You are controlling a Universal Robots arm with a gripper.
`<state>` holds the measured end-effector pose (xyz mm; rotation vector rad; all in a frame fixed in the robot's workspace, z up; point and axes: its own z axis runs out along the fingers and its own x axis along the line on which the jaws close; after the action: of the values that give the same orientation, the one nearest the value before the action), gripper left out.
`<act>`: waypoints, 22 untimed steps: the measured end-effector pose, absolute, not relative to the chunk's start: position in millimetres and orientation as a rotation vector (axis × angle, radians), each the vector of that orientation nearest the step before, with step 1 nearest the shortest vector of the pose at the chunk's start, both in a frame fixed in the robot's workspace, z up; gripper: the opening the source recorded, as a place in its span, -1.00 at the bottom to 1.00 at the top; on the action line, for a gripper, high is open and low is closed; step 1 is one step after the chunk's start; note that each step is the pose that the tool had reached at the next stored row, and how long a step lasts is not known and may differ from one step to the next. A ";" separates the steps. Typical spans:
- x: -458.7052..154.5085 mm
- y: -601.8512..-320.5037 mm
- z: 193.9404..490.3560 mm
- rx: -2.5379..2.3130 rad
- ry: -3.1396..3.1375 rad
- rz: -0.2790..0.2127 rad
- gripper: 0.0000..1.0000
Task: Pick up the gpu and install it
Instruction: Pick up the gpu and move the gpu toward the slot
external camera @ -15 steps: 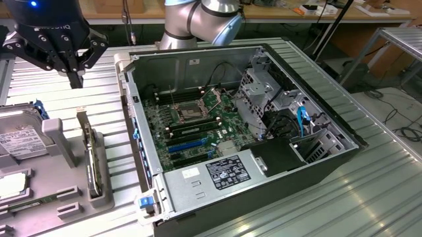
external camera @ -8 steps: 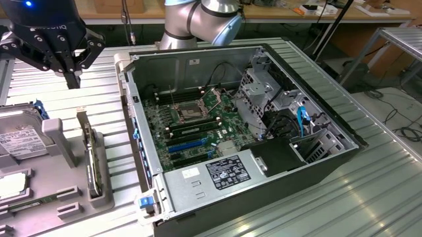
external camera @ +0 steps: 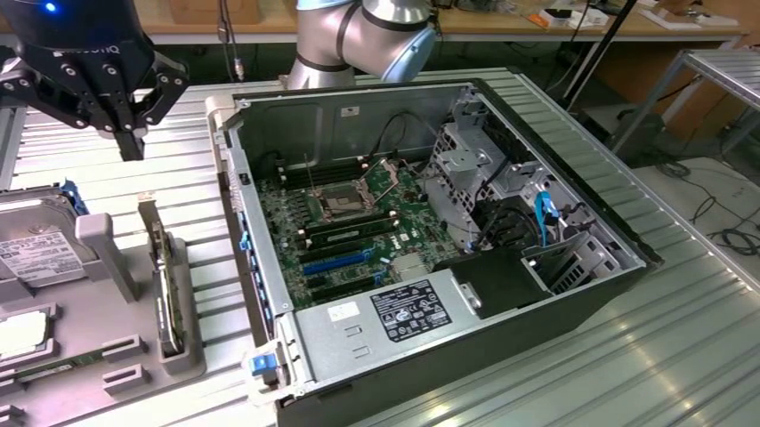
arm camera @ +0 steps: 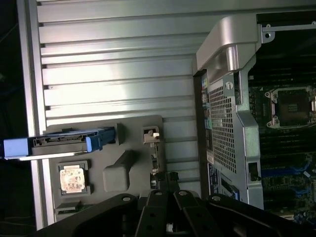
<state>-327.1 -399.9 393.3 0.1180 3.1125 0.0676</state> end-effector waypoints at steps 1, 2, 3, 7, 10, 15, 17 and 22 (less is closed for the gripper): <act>-327.3 -400.1 393.3 0.118 3.112 0.068 -0.79; -327.7 -400.4 393.3 0.118 3.113 0.068 -0.79; -328.0 -400.6 393.3 0.118 3.113 0.068 -0.79; -329.0 -401.7 393.3 0.118 3.113 0.068 -0.79; -330.3 -403.9 393.3 0.118 3.113 0.068 -0.79; -331.0 -407.6 393.3 0.118 3.112 0.068 -0.79; -331.0 -408.7 393.3 0.118 3.112 0.068 -0.79; -331.8 -414.0 393.3 0.118 3.112 0.068 -0.79</act>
<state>-331.8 -414.0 393.3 0.1179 3.1125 0.0677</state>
